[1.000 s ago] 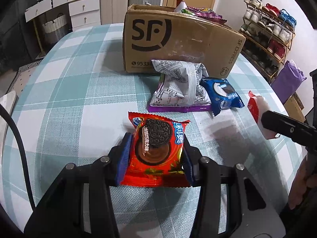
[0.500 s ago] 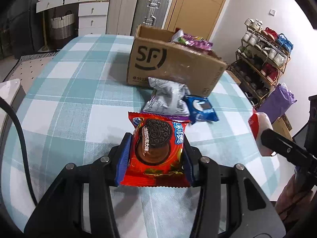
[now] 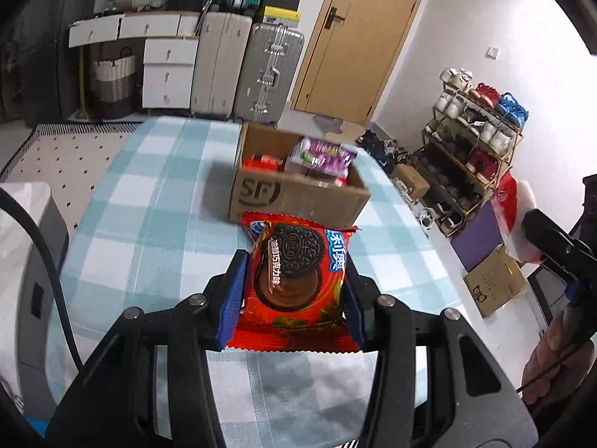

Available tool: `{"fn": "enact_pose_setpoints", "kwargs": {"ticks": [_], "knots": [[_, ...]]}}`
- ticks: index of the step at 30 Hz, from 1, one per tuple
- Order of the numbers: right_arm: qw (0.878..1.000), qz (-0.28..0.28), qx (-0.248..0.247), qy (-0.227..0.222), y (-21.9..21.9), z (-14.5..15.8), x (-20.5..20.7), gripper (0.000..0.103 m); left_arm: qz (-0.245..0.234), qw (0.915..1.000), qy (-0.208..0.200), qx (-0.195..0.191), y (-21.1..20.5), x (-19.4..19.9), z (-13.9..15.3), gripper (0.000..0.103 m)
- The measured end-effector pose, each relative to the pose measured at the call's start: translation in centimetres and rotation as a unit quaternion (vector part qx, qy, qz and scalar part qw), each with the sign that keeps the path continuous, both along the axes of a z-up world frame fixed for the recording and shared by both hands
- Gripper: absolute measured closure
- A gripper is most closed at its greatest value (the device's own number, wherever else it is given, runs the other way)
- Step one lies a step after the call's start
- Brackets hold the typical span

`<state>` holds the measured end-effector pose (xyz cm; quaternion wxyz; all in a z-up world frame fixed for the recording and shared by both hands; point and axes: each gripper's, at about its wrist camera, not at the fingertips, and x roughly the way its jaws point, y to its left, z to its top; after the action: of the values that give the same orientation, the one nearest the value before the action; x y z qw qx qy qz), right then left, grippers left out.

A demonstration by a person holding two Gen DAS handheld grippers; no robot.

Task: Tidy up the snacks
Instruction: 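Carry both packets over the box and lower them inside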

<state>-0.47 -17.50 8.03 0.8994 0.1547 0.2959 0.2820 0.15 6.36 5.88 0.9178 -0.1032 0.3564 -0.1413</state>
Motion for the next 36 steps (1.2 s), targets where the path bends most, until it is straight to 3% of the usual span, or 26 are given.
{"fn": "enact_pose_setpoints", "kwargs": {"ticks": [11, 20, 30, 36], "knots": [[1.0, -0.002, 0.012, -0.02, -0.4, 7.6, 0.7, 0.056, -0.004, 0.9989, -0.037, 0.028, -0.3, 0.9, 9.1, 0.059], [0.999, -0.009, 0.011, -0.037, -0.1, 11.6, 3.7, 0.056, 0.01, 0.997, -0.051, 0.057, -1.7, 3.3, 12.7, 0.059], [0.998, -0.021, -0.03, -0.049, 1.7, 13.1, 9.2, 0.056, 0.019, 0.997, -0.035, 0.066, -3.4, 10.4, 12.5, 0.059], [0.998, -0.029, -0.041, -0.031, 2.7, 11.3, 14.9, 0.056, 0.02, 0.9977, -0.01, 0.063, -3.9, 16.5, 10.4, 0.059]]}}
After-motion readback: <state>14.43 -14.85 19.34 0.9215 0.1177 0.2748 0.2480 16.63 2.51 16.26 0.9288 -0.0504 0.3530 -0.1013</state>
